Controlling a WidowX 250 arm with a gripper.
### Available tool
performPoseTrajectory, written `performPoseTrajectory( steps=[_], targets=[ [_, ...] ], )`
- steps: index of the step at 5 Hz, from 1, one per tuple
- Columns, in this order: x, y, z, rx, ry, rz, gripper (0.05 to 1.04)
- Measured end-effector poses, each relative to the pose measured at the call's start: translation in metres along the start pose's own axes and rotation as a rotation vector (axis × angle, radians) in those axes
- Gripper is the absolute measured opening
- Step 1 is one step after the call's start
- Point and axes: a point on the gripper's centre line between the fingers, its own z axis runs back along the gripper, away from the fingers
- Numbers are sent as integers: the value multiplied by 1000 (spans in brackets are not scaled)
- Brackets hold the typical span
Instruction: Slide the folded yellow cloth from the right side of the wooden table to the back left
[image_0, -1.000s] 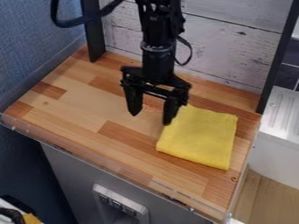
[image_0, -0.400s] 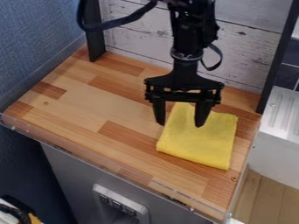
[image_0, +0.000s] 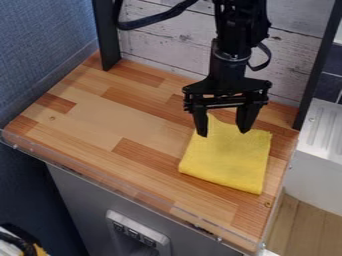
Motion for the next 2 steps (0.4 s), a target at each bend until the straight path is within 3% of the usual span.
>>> performPoseTrajectory(
  steps=[2],
  targets=[
    [-5, -8, 1, 15, 4, 110, 945]
  ],
)
